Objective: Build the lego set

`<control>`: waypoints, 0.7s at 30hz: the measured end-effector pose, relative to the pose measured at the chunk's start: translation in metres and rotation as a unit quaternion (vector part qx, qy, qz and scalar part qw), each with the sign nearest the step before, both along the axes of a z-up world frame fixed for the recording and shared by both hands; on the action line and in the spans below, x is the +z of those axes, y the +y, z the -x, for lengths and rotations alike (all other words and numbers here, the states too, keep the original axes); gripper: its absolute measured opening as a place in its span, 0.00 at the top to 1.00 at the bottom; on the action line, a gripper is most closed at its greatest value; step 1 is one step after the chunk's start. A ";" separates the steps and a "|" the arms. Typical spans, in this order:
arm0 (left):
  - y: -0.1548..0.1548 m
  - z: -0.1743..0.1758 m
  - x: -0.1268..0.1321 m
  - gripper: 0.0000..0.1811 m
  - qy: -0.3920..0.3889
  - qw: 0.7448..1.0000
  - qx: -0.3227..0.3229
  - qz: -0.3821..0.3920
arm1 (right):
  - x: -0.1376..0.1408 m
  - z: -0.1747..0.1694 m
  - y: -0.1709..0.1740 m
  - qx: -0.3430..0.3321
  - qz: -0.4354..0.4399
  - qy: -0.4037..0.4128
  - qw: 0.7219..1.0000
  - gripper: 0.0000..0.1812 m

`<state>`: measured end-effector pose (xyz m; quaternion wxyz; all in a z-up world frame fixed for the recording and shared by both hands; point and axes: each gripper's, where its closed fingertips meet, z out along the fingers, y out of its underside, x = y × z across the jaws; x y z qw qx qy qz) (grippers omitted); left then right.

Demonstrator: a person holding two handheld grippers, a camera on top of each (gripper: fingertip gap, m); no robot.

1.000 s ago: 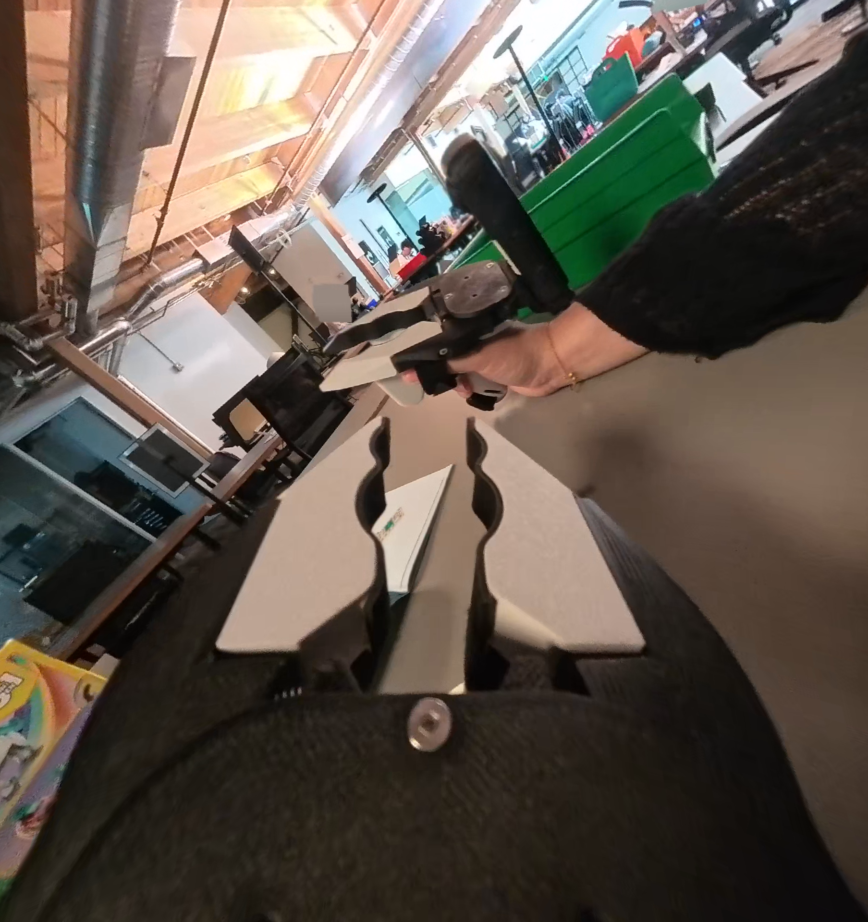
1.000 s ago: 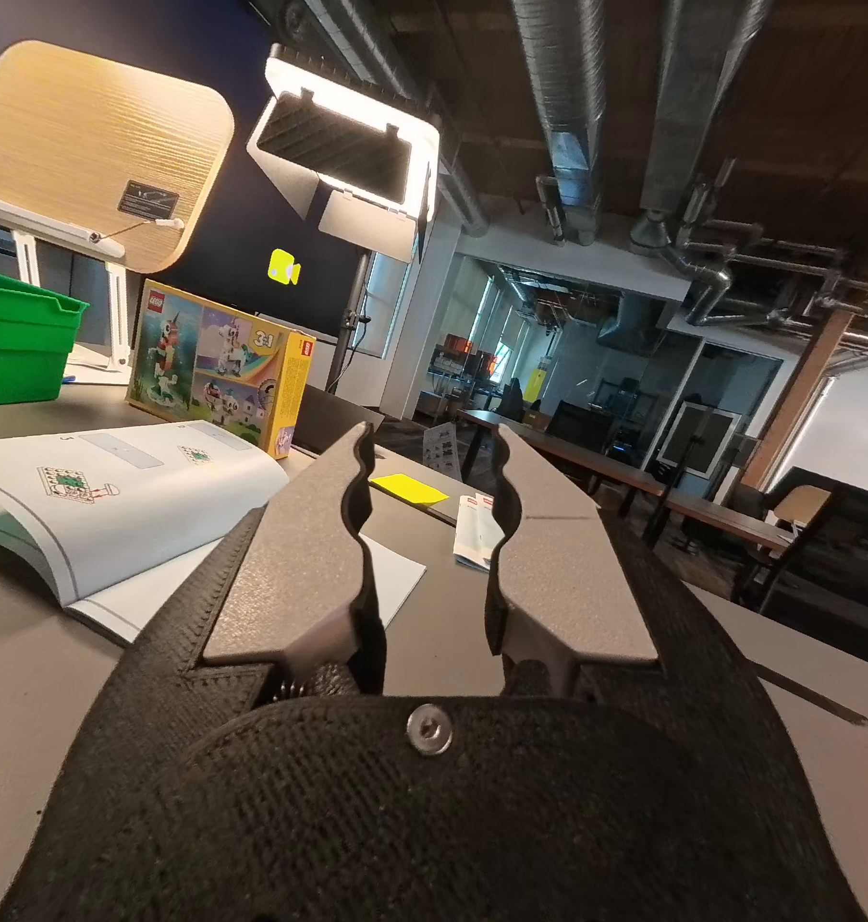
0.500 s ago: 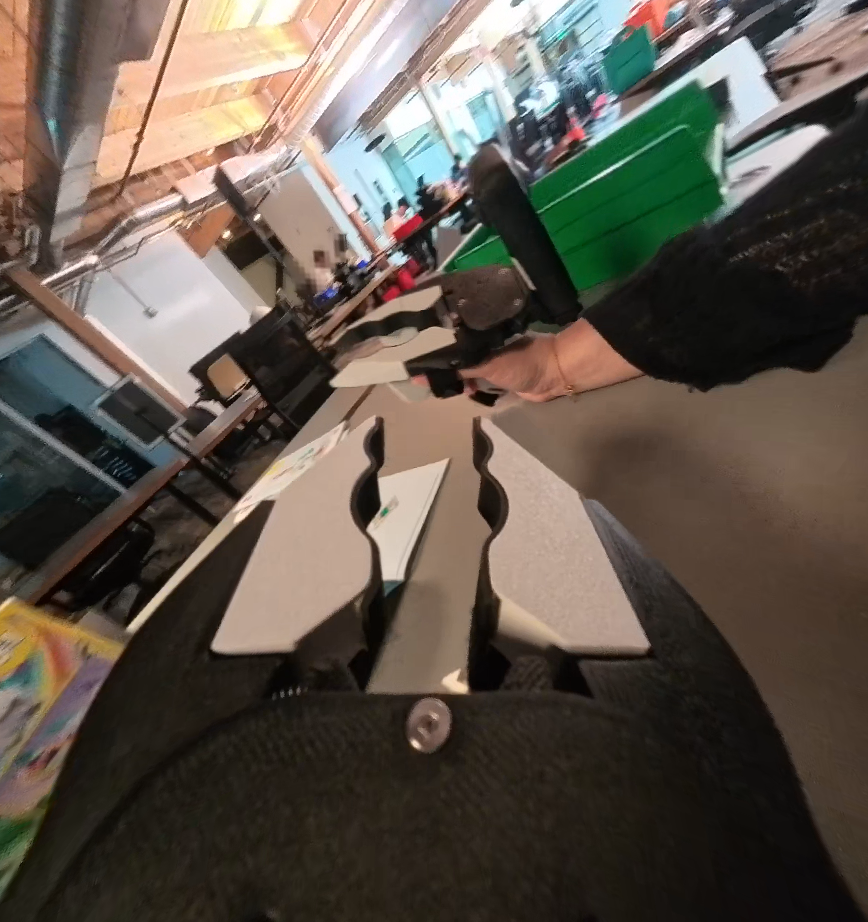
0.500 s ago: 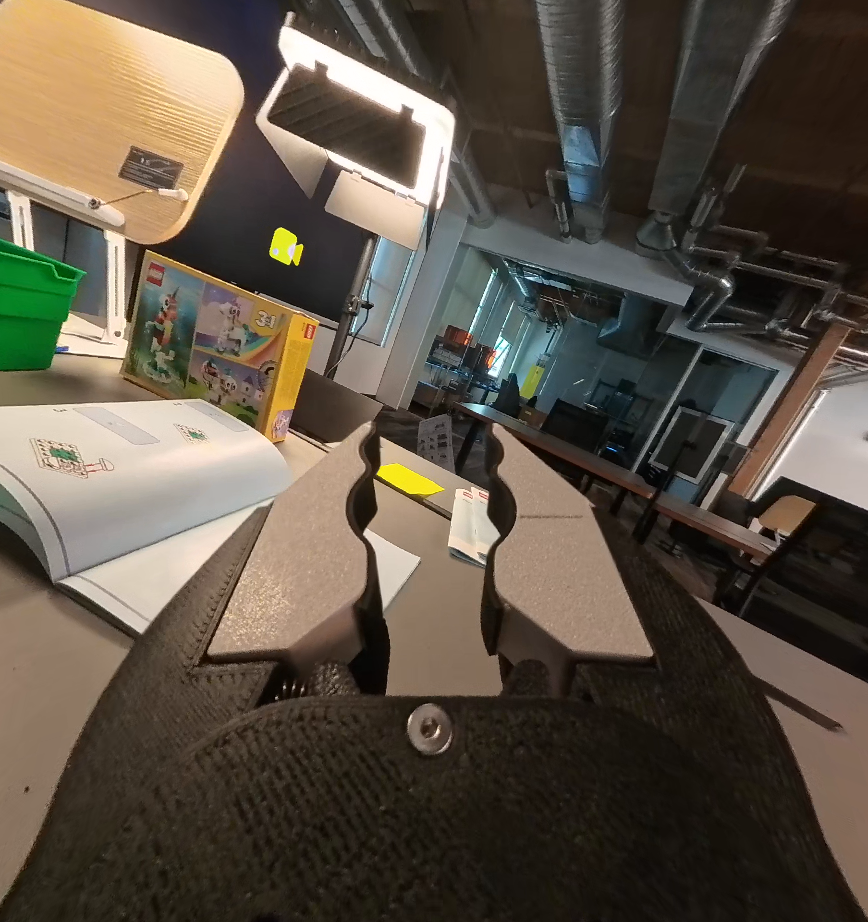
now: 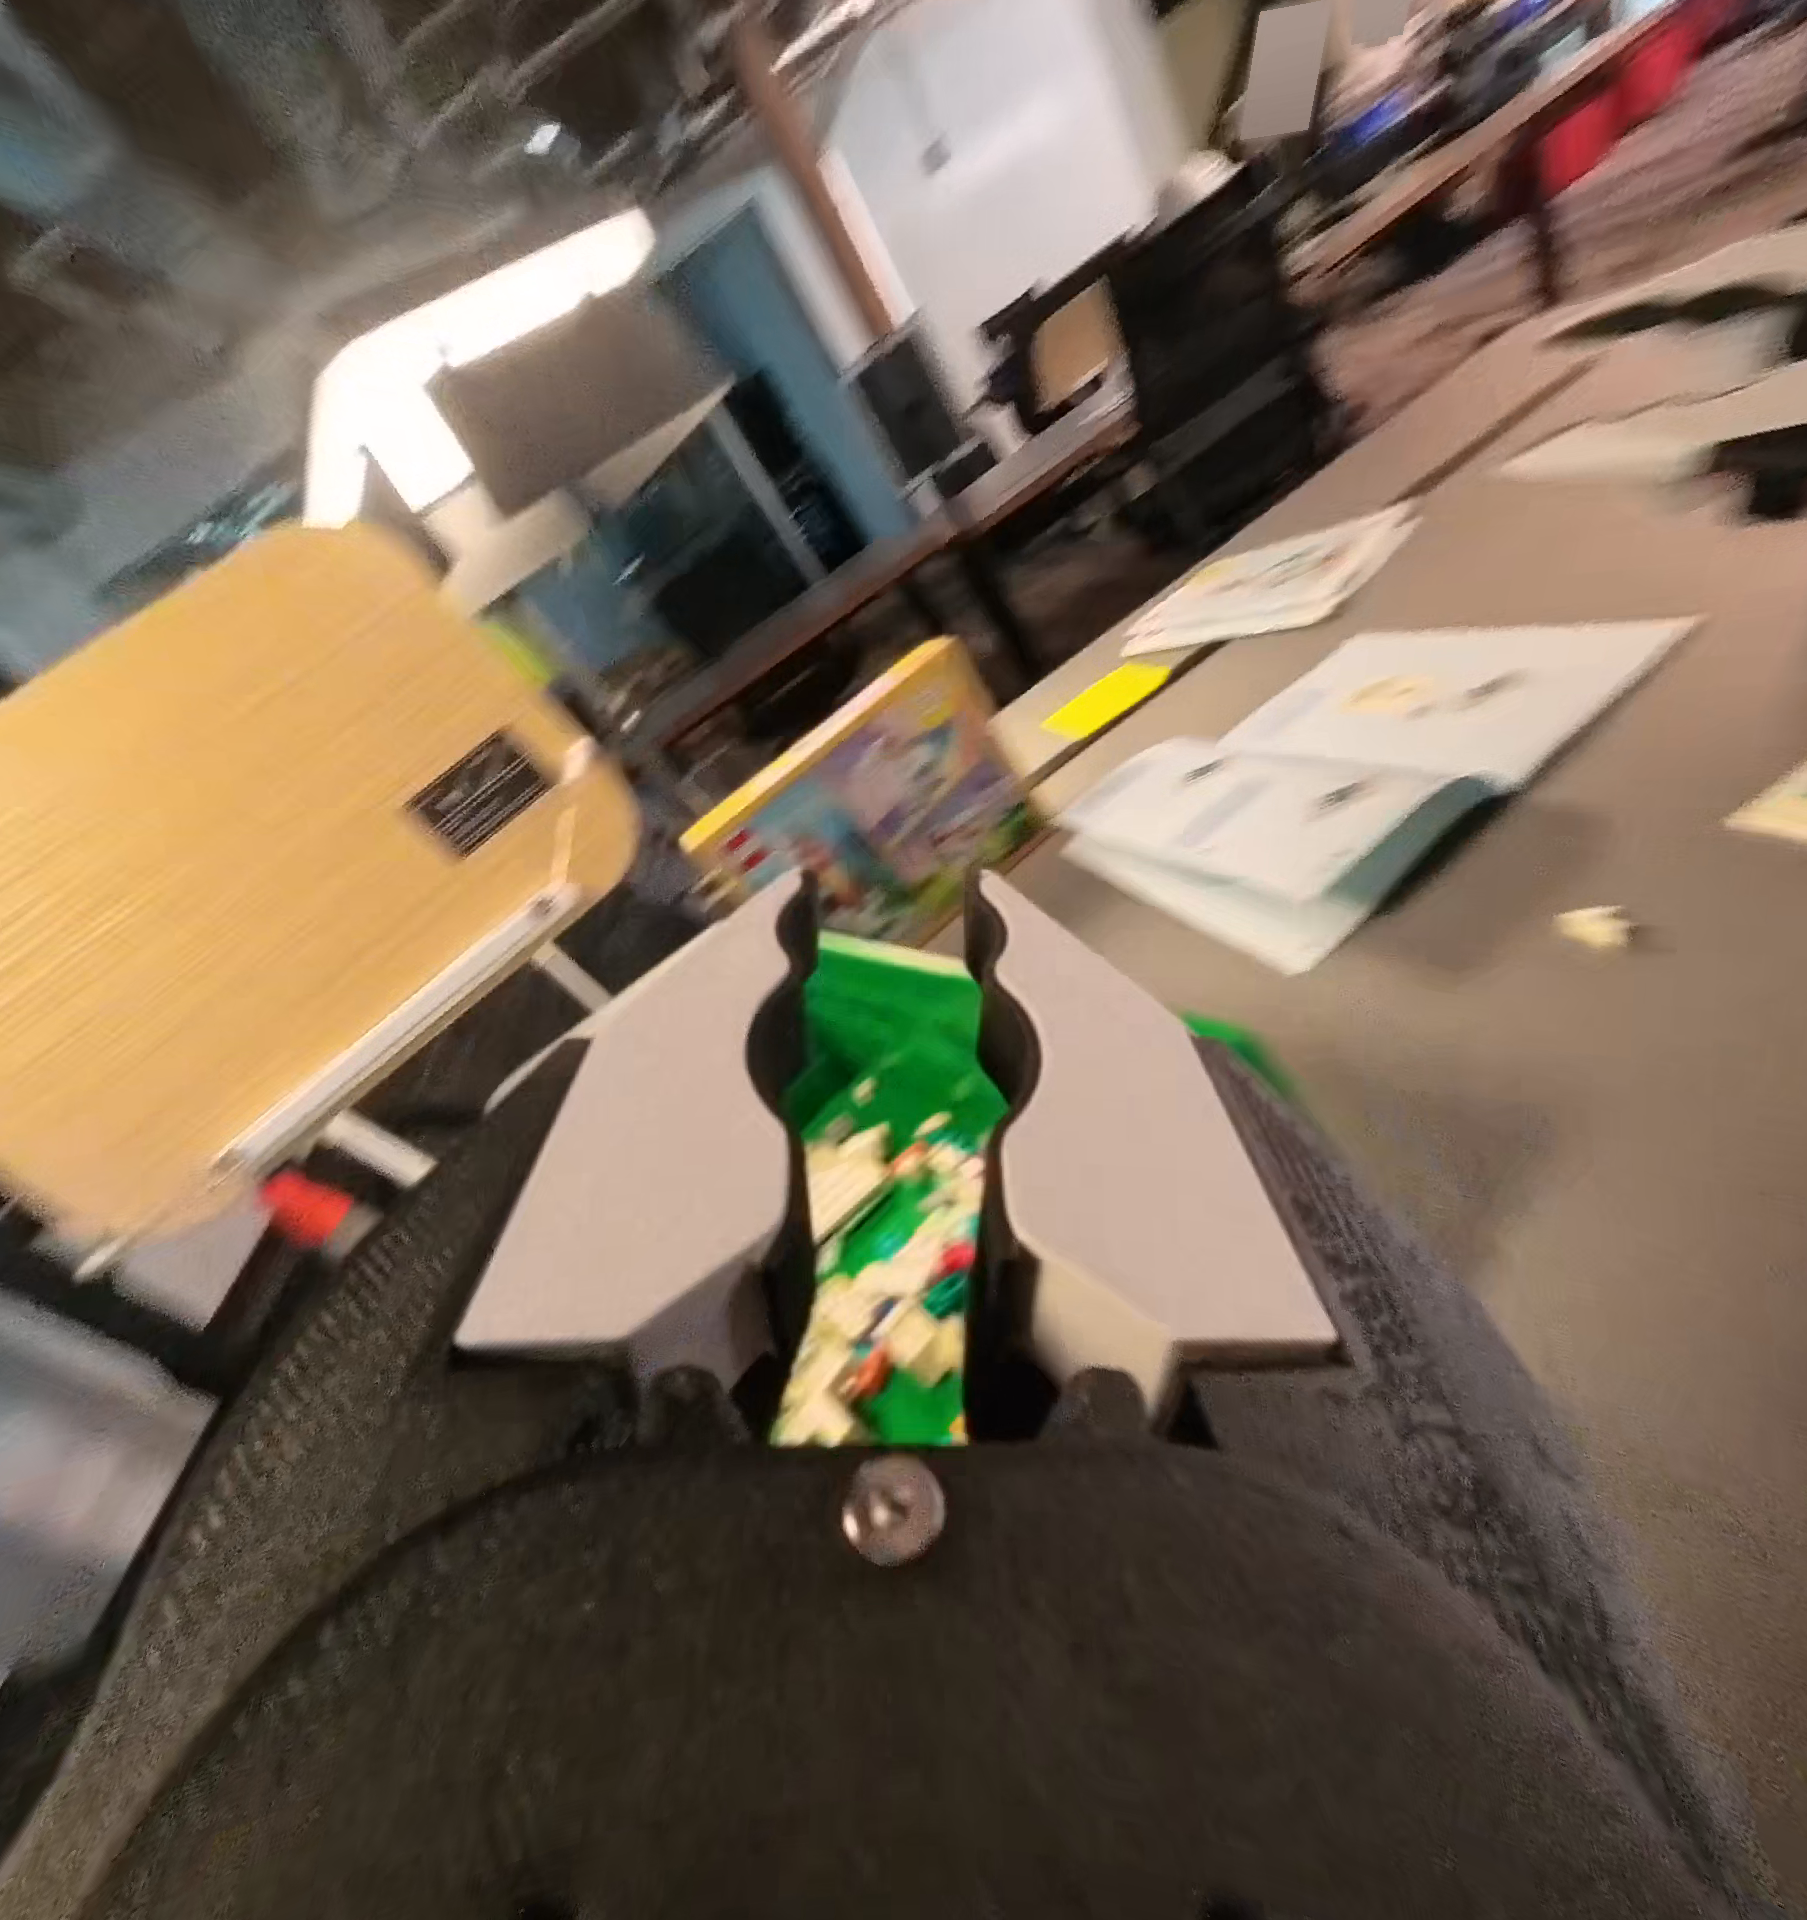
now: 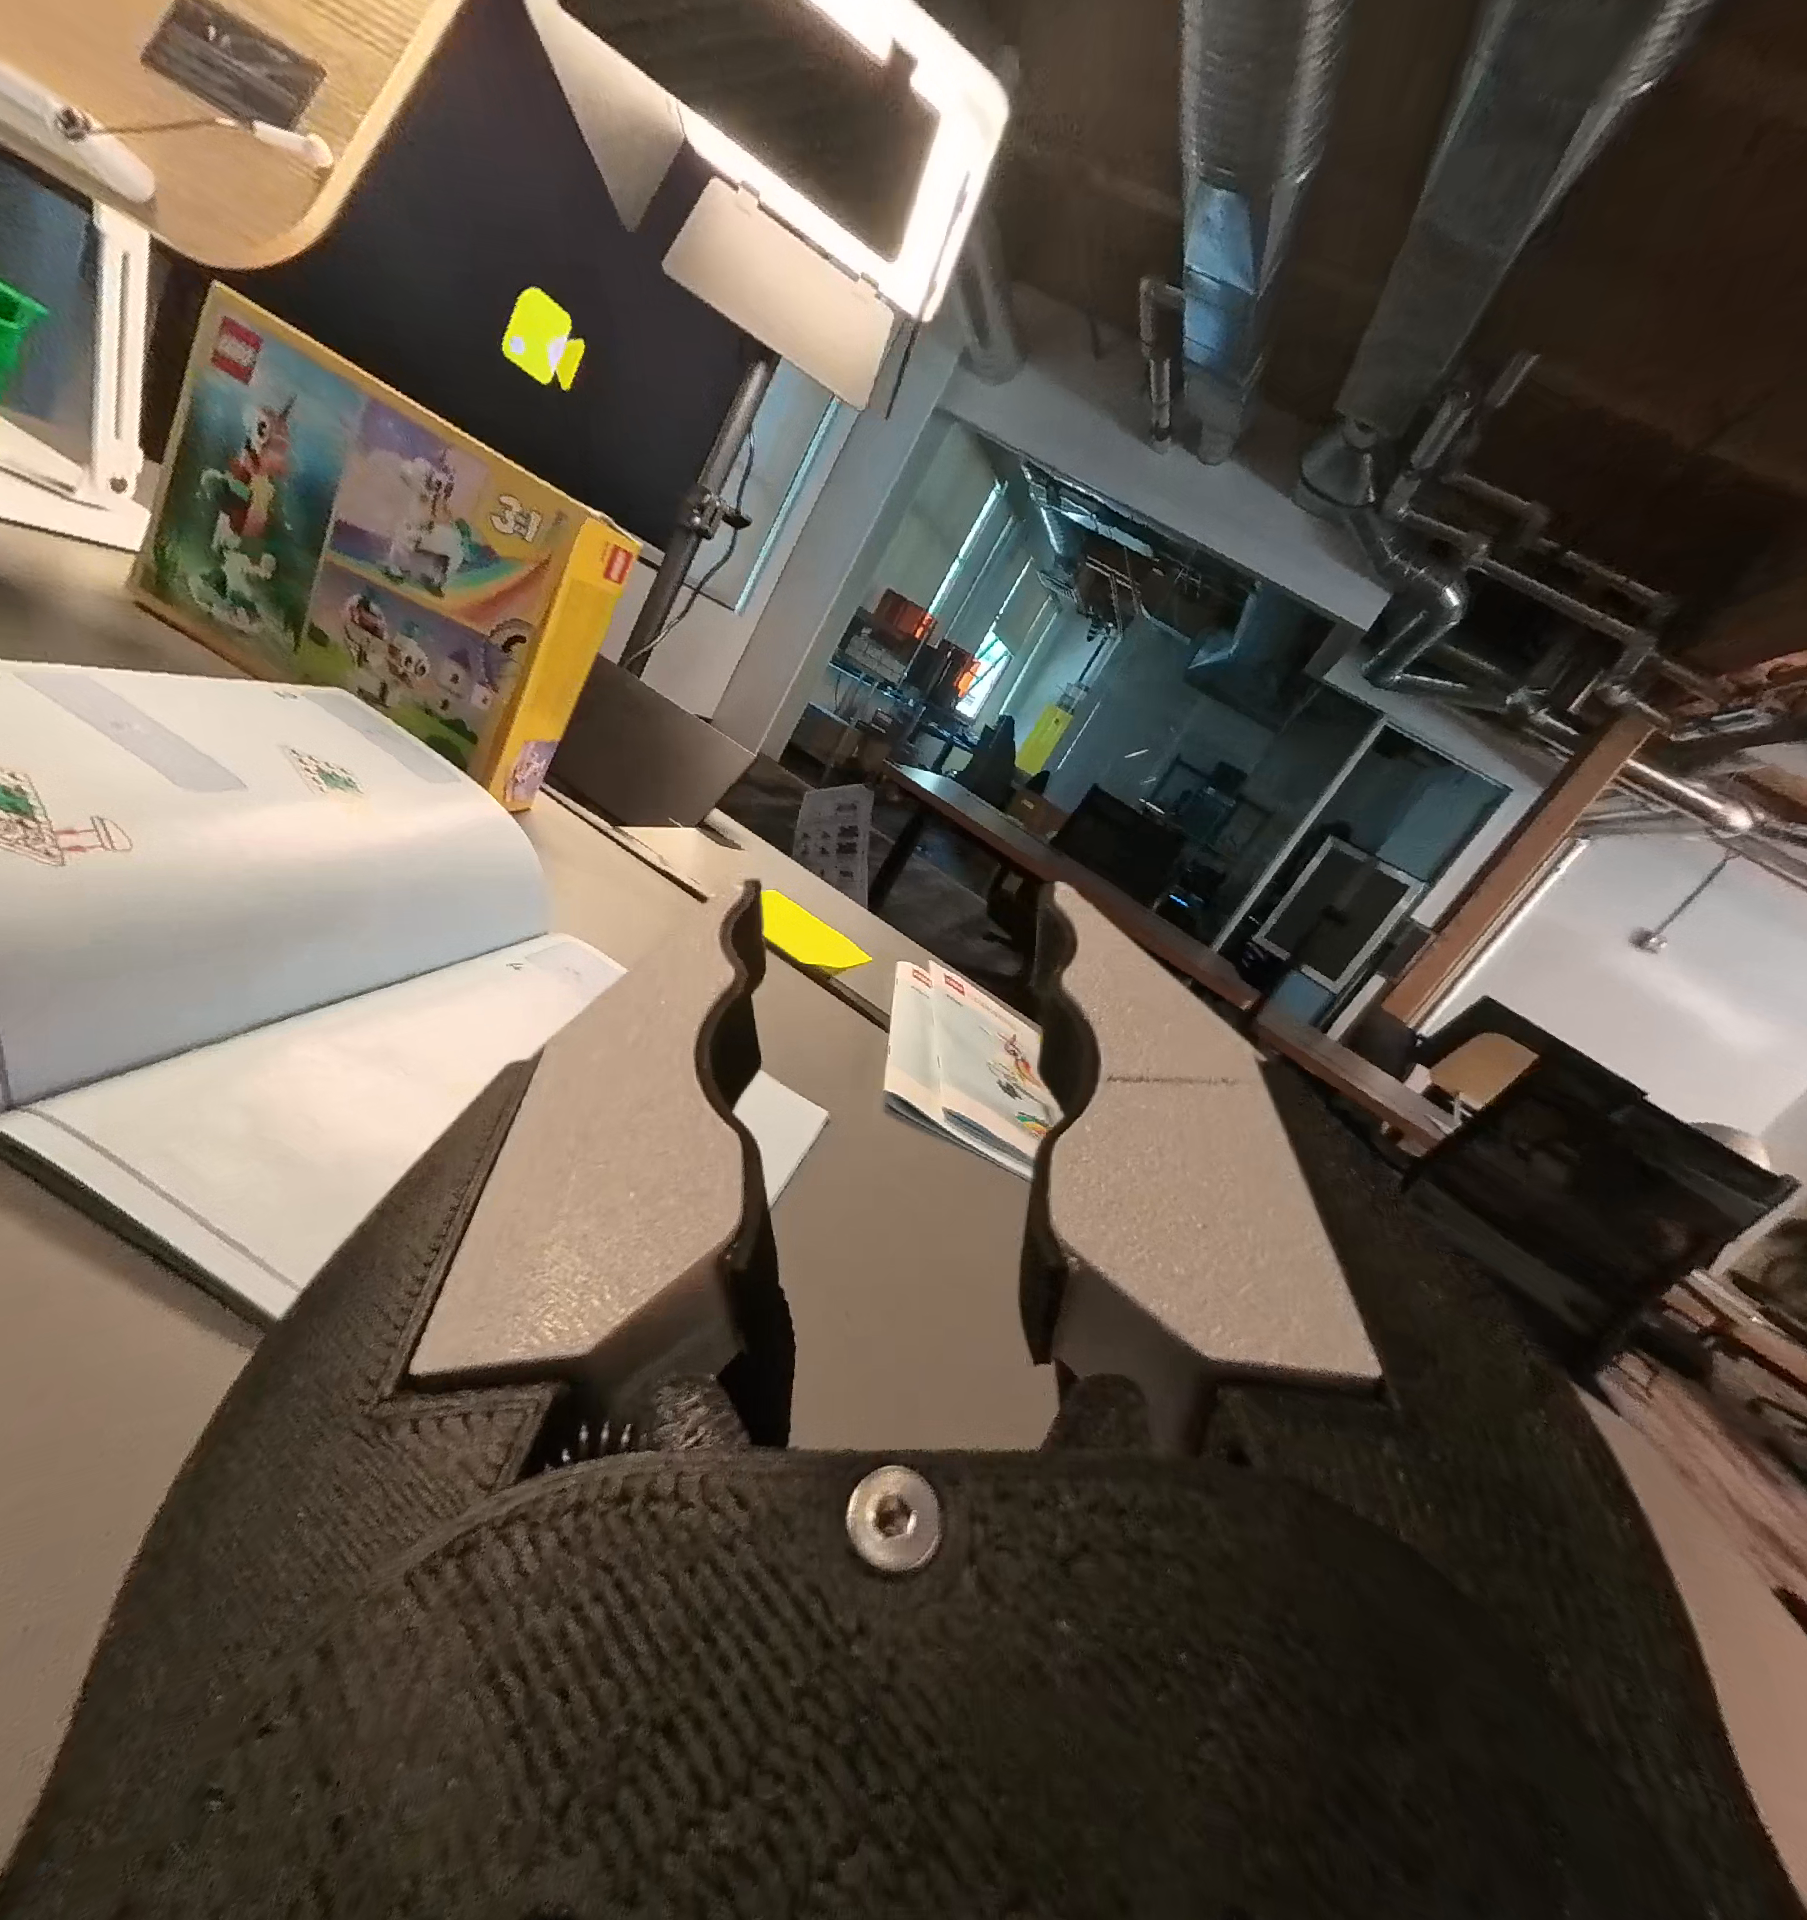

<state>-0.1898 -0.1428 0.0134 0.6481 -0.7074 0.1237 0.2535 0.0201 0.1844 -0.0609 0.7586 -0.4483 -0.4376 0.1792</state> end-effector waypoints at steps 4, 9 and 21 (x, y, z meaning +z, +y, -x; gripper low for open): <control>0.011 0.052 -0.016 0.86 -0.030 0.992 0.024 0.117 | -0.004 0.003 0.000 -0.013 -0.011 -0.019 1.000 0.71; 0.051 0.088 -0.079 0.86 -0.069 0.934 -0.018 0.350 | -0.006 -0.002 0.011 -0.045 -0.001 -0.023 0.999 0.71; 0.108 0.113 -0.171 0.90 -0.138 0.837 -0.075 0.524 | -0.013 -0.005 0.022 -0.086 -0.002 -0.047 0.995 0.71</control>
